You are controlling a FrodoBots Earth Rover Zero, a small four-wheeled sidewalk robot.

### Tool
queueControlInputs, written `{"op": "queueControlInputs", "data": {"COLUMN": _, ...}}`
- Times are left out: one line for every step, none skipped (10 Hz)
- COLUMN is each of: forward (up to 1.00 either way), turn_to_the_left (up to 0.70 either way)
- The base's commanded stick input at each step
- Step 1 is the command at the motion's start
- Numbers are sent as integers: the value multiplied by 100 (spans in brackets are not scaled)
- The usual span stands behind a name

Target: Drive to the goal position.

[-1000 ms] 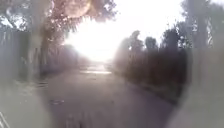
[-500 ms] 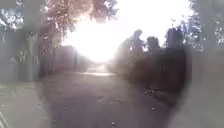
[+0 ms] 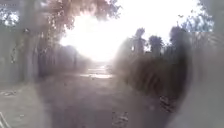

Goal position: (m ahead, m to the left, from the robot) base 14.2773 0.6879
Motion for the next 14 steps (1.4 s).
{"op": "queueControlInputs", "data": {"forward": 100, "turn_to_the_left": 0}}
{"op": "queueControlInputs", "data": {"forward": 100, "turn_to_the_left": 0}}
{"op": "queueControlInputs", "data": {"forward": 100, "turn_to_the_left": 0}}
{"op": "queueControlInputs", "data": {"forward": 100, "turn_to_the_left": 0}}
{"op": "queueControlInputs", "data": {"forward": 100, "turn_to_the_left": 0}}
{"op": "queueControlInputs", "data": {"forward": 100, "turn_to_the_left": 0}}
{"op": "queueControlInputs", "data": {"forward": 100, "turn_to_the_left": 0}}
{"op": "queueControlInputs", "data": {"forward": 100, "turn_to_the_left": 0}}
{"op": "queueControlInputs", "data": {"forward": 100, "turn_to_the_left": 0}}
{"op": "queueControlInputs", "data": {"forward": 100, "turn_to_the_left": 0}}
{"op": "queueControlInputs", "data": {"forward": 100, "turn_to_the_left": 0}}
{"op": "queueControlInputs", "data": {"forward": 100, "turn_to_the_left": 0}}
{"op": "queueControlInputs", "data": {"forward": 100, "turn_to_the_left": 0}}
{"op": "queueControlInputs", "data": {"forward": 100, "turn_to_the_left": 0}}
